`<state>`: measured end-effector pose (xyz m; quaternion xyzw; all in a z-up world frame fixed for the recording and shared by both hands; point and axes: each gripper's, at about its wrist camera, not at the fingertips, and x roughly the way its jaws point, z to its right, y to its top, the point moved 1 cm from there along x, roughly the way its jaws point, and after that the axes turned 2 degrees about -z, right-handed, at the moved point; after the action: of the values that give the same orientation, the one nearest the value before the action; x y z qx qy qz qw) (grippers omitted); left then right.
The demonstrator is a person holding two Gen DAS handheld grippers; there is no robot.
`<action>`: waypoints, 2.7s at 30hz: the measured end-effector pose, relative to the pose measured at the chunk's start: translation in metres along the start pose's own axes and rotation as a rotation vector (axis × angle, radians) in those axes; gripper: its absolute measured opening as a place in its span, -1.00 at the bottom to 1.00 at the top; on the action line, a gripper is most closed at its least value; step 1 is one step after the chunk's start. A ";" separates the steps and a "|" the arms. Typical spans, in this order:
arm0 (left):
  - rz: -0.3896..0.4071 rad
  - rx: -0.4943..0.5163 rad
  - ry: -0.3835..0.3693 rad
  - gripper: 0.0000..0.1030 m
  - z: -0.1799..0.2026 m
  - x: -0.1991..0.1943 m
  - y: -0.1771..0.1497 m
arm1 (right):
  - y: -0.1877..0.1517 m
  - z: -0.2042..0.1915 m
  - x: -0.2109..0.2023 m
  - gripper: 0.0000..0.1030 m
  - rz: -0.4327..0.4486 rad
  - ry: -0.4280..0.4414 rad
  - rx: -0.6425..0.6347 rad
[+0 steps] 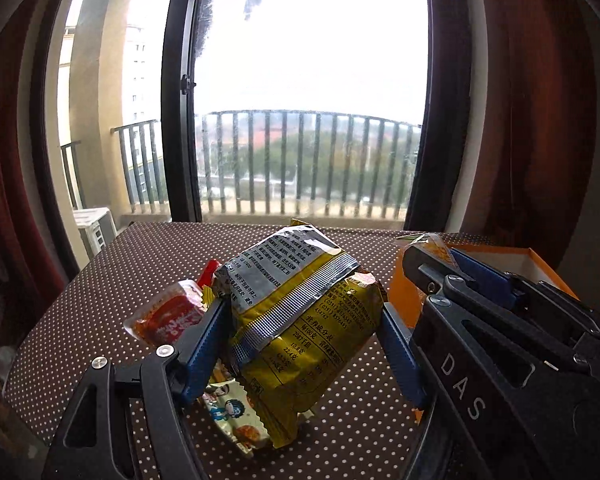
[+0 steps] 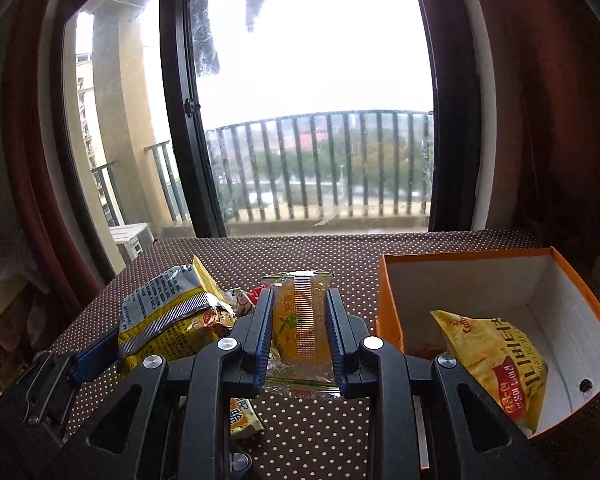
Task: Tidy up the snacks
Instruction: 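Carry the yellow packet and pastry over the orange box with both tools, then open both tools to drop the packet and pastry into the box, then withdraw both tools from the box back toward the snack pile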
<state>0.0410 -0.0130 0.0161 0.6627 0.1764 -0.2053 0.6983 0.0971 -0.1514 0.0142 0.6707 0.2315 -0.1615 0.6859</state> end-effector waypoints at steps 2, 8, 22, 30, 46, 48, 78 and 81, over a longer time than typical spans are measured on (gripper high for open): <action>0.005 0.007 -0.011 0.46 0.005 0.004 0.002 | 0.002 0.007 -0.003 -0.45 0.010 -0.010 0.006; 0.008 0.039 -0.037 0.46 0.023 0.016 0.008 | 0.004 0.028 -0.008 -0.45 0.019 -0.029 0.020; -0.017 0.137 -0.132 0.46 0.079 0.045 0.010 | 0.001 0.096 -0.016 -0.45 0.037 -0.087 0.119; -0.082 0.183 -0.200 0.46 0.110 0.070 0.002 | -0.009 0.130 -0.013 -0.45 0.009 -0.124 0.184; -0.231 0.298 -0.251 0.61 0.165 0.101 -0.021 | -0.037 0.188 0.004 -0.44 -0.091 -0.200 0.299; -0.234 0.302 -0.252 0.62 0.169 0.100 -0.023 | -0.038 0.190 0.005 -0.41 -0.097 -0.201 0.304; -0.150 0.243 -0.243 0.69 0.145 0.044 -0.026 | -0.031 0.150 -0.032 0.46 -0.036 -0.186 0.262; -0.147 0.230 -0.245 0.69 0.139 0.037 -0.028 | -0.030 0.140 -0.035 0.46 -0.036 -0.188 0.249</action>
<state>0.0548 -0.1547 -0.0184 0.6933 0.1134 -0.3540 0.6174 0.0657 -0.2957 0.0063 0.7281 0.1564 -0.2633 0.6132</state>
